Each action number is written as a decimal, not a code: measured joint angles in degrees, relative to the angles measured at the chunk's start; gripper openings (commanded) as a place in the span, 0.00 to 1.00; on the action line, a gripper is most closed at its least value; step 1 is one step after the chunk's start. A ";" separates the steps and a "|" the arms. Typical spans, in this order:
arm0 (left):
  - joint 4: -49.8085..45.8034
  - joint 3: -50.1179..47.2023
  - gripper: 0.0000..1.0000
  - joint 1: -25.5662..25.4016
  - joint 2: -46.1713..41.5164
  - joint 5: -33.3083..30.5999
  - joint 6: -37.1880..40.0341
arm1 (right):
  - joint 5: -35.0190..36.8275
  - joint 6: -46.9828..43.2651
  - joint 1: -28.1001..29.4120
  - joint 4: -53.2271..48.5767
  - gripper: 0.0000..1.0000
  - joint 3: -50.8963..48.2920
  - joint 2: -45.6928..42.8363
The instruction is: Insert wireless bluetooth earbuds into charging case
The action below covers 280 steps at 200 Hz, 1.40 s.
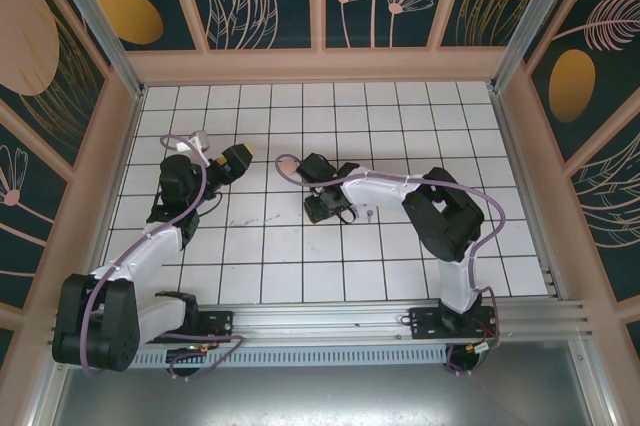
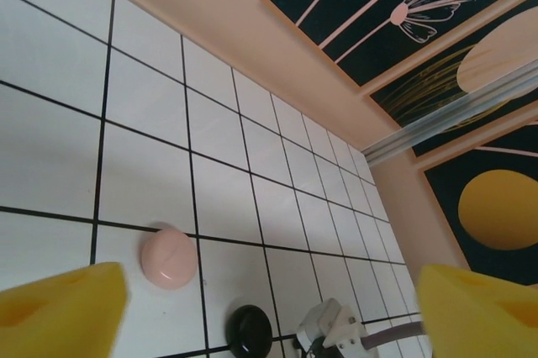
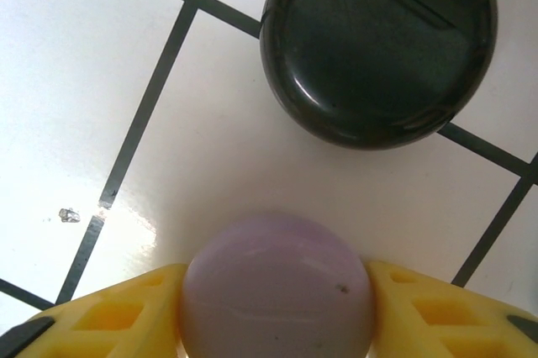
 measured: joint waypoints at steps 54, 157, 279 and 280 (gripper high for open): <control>-0.13 -1.11 0.99 0.00 -1.05 -1.92 -0.31 | 0.37 0.52 0.92 0.09 0.42 0.00 -0.13; 1.29 -4.09 0.99 0.00 -3.61 -10.38 -3.50 | -1.07 6.38 3.21 0.04 0.40 -0.94 -8.09; 17.90 -4.44 0.99 -5.55 8.28 -4.92 -5.44 | -4.44 26.34 -7.56 6.93 0.40 -0.79 -14.47; 18.08 -4.46 0.99 -5.79 8.41 -4.87 -5.44 | -4.55 26.75 -7.72 7.10 0.40 -0.79 -14.47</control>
